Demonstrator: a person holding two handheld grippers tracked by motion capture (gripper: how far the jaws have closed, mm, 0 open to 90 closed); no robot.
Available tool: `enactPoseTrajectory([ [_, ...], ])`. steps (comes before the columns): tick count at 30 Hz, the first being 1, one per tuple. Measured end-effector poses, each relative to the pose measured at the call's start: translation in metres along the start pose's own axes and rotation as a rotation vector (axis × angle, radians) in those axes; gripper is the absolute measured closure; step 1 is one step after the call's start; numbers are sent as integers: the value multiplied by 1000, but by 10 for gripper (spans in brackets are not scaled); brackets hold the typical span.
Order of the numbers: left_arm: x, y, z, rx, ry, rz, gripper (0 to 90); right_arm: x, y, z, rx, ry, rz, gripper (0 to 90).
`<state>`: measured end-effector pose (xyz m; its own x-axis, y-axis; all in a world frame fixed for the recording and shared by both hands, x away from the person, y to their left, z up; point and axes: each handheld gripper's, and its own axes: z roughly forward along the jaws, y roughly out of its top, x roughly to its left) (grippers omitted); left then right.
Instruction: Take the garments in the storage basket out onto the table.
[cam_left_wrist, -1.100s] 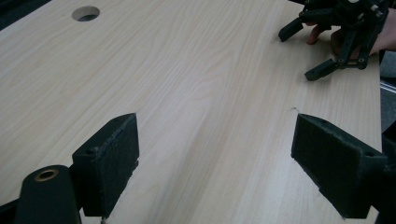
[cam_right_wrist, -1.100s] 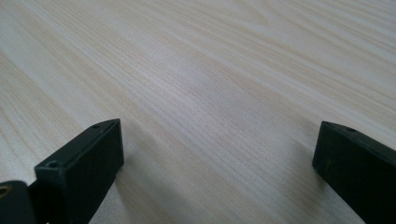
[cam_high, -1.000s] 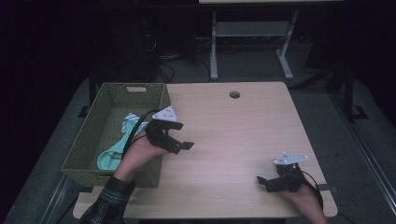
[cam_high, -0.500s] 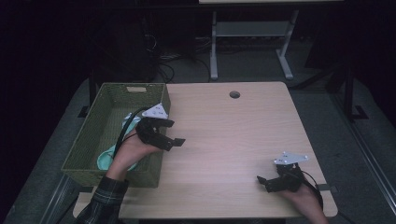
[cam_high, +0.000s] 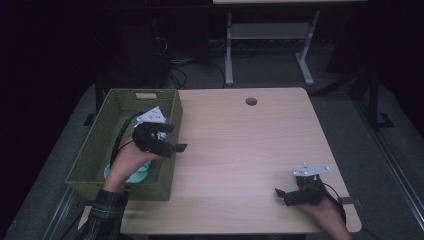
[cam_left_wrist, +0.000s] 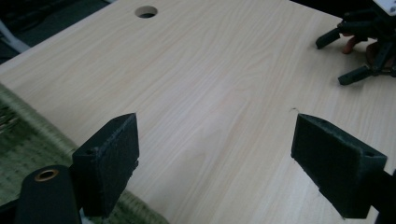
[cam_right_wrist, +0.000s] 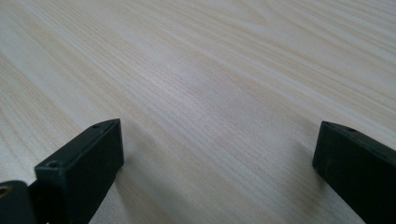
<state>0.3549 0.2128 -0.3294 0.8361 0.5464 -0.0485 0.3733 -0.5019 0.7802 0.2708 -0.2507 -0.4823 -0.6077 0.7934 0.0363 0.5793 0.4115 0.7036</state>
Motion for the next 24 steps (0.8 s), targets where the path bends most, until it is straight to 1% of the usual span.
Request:
enactPoseTrajectory([
  [3, 2, -1, -4, 2, 7, 1, 146, 0, 0, 0, 1, 0, -1, 14],
  [6, 5, -3, -7, -4, 14, -8, 145, 0, 0, 0, 1, 0, -2, 15],
  [8, 7, -4, -9, -1, 29, -15, 146, 0, 0, 0, 1, 0, -2, 14],
  [9, 8, -4, -10, 5, 33, -8, 145, 0, 0, 0, 2, 0, -2, 15],
  [10, 8, -4, -11, 1, 39, -15, 146, 0, 0, 0, 2, 0, -2, 15],
  [13, 9, -5, -16, 10, 52, -2, 145, 0, 0, 0, 0, -3, 0, 14],
  [15, 11, -5, -18, -3, 56, -13, 146, 0, 0, 0, 0, -4, 1, 15],
  [18, 13, -8, -20, -6, 63, -27, 146, 0, 0, 0, -1, -4, 1, 14],
  [22, 18, -12, -23, -1, 79, -36, 146, 0, 0, 0, 0, -3, 1, 15],
  [23, 21, -15, -25, 5, 92, -40, 145, 0, 0, 0, -1, -3, 1, 14],
  [24, 21, -15, -25, 5, 92, -40, 146, 0, 0, 0, -1, -3, 1, 14],
])
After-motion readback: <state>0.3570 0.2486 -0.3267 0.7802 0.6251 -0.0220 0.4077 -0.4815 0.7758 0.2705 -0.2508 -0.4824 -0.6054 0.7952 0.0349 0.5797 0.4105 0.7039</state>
